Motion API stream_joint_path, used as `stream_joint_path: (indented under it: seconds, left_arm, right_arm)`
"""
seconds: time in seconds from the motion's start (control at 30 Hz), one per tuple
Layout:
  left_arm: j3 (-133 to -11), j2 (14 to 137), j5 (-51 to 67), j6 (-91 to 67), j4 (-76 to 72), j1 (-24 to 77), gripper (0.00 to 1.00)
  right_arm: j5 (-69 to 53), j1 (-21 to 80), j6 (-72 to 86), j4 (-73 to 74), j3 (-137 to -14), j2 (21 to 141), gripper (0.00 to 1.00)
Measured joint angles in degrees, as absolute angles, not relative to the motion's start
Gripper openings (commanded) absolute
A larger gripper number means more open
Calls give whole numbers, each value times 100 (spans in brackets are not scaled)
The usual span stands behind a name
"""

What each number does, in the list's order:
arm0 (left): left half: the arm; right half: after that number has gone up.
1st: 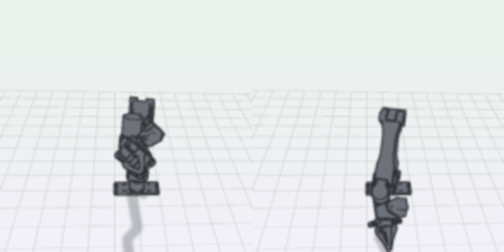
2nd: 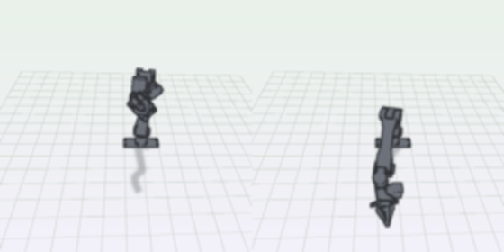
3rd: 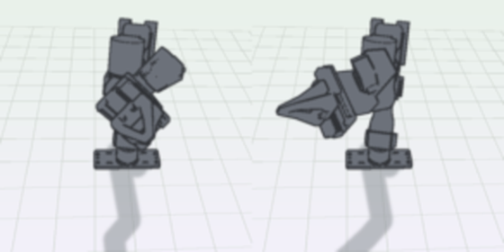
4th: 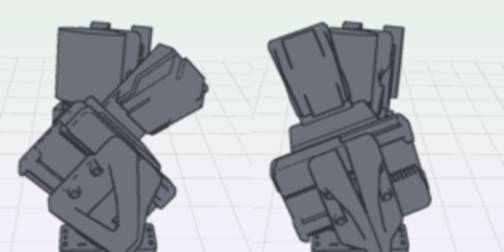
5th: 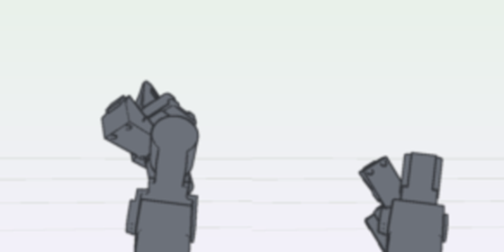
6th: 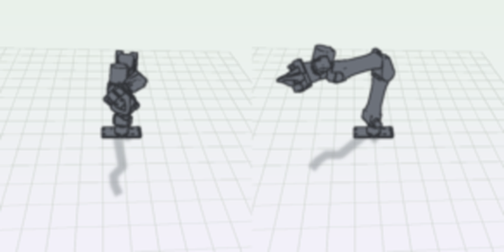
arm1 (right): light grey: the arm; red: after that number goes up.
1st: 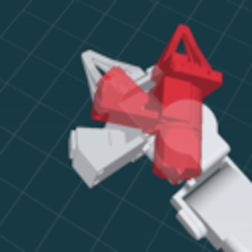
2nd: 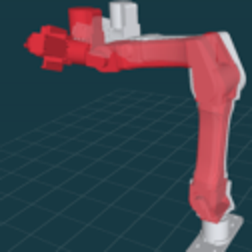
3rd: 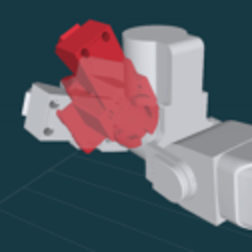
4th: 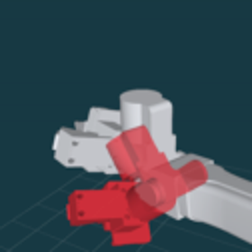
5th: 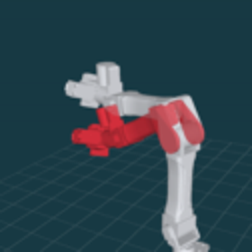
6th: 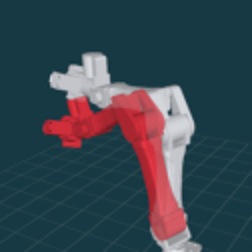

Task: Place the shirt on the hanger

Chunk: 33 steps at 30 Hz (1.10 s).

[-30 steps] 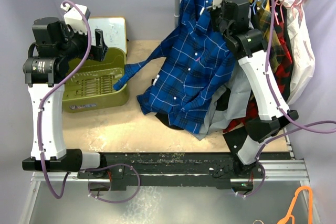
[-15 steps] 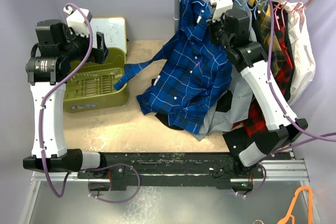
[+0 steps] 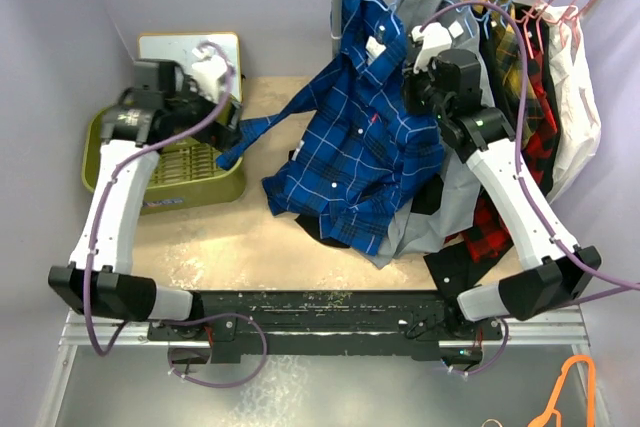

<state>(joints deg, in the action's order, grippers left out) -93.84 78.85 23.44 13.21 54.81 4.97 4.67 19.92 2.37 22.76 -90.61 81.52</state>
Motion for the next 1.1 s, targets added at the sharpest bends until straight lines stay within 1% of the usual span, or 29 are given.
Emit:
stream_joint_path:
  seconds: [0.17,0.23,0.27,0.3,0.33,0.37,0.4,0.43,0.47,0.6,0.73,0.83,0.9,0.93,0.97,1.0,1.03,1.07,1.1]
  left_arm:
    - [-8943,8401,1538,1787,5275,1769,100]
    - [-8914,8687,1210,1922,5118,1981,95]
    - [-8914,8829,1057,1981,5013,2021,89]
    - [-8914,8976,906,2049,4901,2036,77]
    - [-8914,9122,751,2082,4790,2038,62]
    - [-8914,9255,615,2104,4694,2038,42]
    - [-8919,9382,504,2132,4617,2038,19]
    - [-8954,9535,388,2178,4576,2038,2]
    - [-9002,9679,296,2187,4541,2038,0]
    - [-9362,10121,191,2209,4541,2045,0]
    - [-10095,10302,379,2104,4709,2093,0]
    - [-10783,10372,770,1911,4851,2137,0]
    - [-11120,10396,1074,1791,4919,2158,0]
    - [-11273,10418,1262,1712,4950,2178,3]
    - [-11351,10440,1400,1662,4976,2189,20]
    - [-11408,10475,1527,1610,5024,2204,53]
    - [-11441,10527,1638,1573,5085,2224,83]
    - [-11469,10602,1726,1584,5177,2239,98]
    - [-11528,10733,1820,1540,5341,2261,100]
  right_arm:
    - [368,1975,327,2209,-8842,7918,18]
    - [338,1975,357,2191,-8788,7850,18]
    - [325,1975,381,2193,-8753,7808,19]
    - [316,1975,410,2193,-8707,7767,19]
    - [301,1975,440,2200,-8661,7730,19]
    - [283,1975,467,2206,-8608,7701,19]
    - [263,1975,497,2211,-8549,7666,19]
    - [222,1975,526,2217,-8479,7631,19]
    - [198,1975,552,2231,-8427,7603,19]
    - [150,1975,657,2259,-8184,7474,19]
    - [132,1975,744,2255,-8003,7323,21]
    - [134,1975,788,2239,-7870,7179,15]
    - [137,1975,816,2239,-7826,7094,15]
    - [139,1975,836,2239,-7822,7059,16]
    - [139,1975,845,2239,-7822,7032,22]
    - [141,1975,856,2239,-7819,7006,37]
    - [143,1975,875,2239,-7811,6976,54]
    - [148,1975,915,2237,-7795,6952,77]
    - [154,1975,932,2237,-7769,6919,97]
